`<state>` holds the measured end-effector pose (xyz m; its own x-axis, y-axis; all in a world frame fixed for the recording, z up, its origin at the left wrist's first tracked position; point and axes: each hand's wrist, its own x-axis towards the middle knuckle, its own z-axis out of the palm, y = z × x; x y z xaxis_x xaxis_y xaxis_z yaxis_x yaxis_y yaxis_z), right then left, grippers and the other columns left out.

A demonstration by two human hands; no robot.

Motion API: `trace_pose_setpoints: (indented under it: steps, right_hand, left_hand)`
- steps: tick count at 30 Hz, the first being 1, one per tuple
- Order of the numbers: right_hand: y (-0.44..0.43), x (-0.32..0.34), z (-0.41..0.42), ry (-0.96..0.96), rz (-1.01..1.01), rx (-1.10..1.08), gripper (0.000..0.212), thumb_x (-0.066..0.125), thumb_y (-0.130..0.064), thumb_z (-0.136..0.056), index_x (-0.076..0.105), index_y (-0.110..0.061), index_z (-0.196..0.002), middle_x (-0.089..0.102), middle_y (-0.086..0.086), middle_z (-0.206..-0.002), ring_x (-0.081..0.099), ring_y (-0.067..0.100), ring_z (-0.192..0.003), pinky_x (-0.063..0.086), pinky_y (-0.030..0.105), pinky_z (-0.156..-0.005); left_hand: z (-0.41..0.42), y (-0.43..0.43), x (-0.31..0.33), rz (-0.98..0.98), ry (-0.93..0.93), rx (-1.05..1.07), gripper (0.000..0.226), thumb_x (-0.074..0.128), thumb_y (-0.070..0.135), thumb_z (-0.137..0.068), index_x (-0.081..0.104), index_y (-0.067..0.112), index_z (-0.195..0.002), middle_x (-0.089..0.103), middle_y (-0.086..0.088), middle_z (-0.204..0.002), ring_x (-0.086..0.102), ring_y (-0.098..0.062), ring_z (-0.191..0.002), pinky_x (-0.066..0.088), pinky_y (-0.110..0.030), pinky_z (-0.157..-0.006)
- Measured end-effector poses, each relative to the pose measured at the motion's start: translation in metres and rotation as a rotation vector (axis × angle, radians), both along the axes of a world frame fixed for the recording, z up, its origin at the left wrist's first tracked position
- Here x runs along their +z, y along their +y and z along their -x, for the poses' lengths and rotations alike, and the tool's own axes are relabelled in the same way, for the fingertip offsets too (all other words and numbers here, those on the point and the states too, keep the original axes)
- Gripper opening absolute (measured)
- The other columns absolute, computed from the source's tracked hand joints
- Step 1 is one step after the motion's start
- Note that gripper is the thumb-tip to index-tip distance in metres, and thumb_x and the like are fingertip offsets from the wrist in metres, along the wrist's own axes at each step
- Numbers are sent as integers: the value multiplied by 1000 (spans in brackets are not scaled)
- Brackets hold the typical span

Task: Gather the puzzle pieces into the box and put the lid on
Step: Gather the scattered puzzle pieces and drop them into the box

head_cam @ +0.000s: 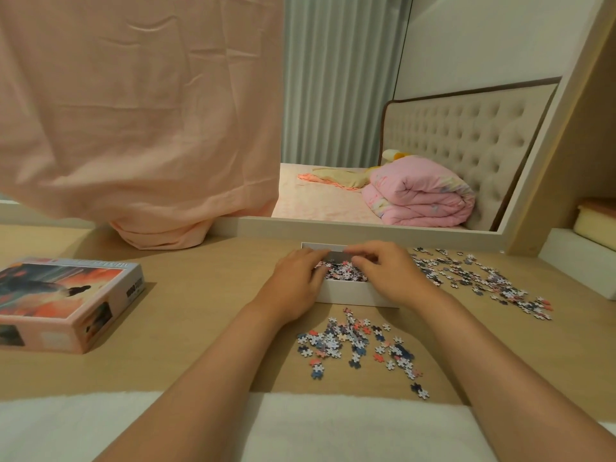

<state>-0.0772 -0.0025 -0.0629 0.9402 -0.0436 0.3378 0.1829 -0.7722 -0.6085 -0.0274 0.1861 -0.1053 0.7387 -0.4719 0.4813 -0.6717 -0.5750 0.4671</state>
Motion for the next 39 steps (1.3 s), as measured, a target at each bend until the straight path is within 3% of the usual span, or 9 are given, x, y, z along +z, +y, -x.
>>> trace_pose_setpoints:
  steps: [4,9,13,17,22,26,32,36,39]
  right_hand:
    - [2,-4,12,173,183,96,27,58,-31,-98,70,-32,-123,66,-13,-128,57,6,-118,43,30,-104]
    - [4,1,22,147,196,92,28,56,-30,-99,69,-33,-124,62,-13,-134,54,7,-125,39,27,-106]
    - [4,14,32,73,152,94,22,63,-30,-95,73,-39,-113,70,-17,-112,61,1,-100,49,29,-91]
    - [-2,27,53,299,66,239,21,78,-22,-82,77,-35,-97,72,-5,-85,69,13,-73,59,36,-71]
    - [-22,31,76,721,255,289,43,92,-33,-66,71,-35,-104,69,-8,-91,63,7,-79,51,28,-69]
    - [-28,25,77,843,390,151,59,95,-40,-56,64,-38,-107,58,-10,-94,57,14,-89,51,36,-85]
    - [-29,8,69,661,282,70,53,93,-43,-59,62,-38,-102,57,-10,-99,58,15,-93,51,36,-83]
    - [-33,6,66,548,191,106,42,88,-45,-68,65,-34,-101,66,-5,-95,64,15,-85,51,34,-77]
    - [-38,8,66,543,225,106,43,87,-42,-71,66,-34,-107,64,-8,-96,62,14,-87,51,33,-80]
  left_hand:
    - [10,2,4,13,22,-33,40,46,21,-101,49,22,-142,53,3,-140,46,-12,-128,30,-17,-102]
    - [18,15,17,128,-9,29,39,47,15,-100,54,24,-137,55,9,-135,47,-6,-123,29,-10,-97]
    - [31,21,29,15,-150,40,27,53,18,-95,65,29,-117,59,15,-113,51,-5,-106,41,-21,-87]
    - [56,7,44,-164,-167,-34,16,54,39,-86,66,37,-97,56,18,-96,56,-7,-88,49,-31,-72]
    - [71,-9,38,-510,52,-165,57,66,71,-70,62,41,-118,50,17,-117,50,-5,-105,48,-32,-87]
    - [70,-13,22,-540,195,-236,81,72,74,-63,52,39,-134,42,14,-131,43,-9,-121,42,-34,-103]
    - [64,-17,17,-439,117,-271,46,73,52,-79,64,36,-121,54,12,-115,54,-9,-105,48,-34,-94]
    - [63,-17,19,-393,85,-219,46,68,53,-83,61,35,-125,51,15,-119,58,-7,-101,50,-35,-89]
    - [63,-17,17,-411,94,-212,62,63,64,-81,55,34,-134,46,16,-133,50,-5,-117,46,-34,-99]
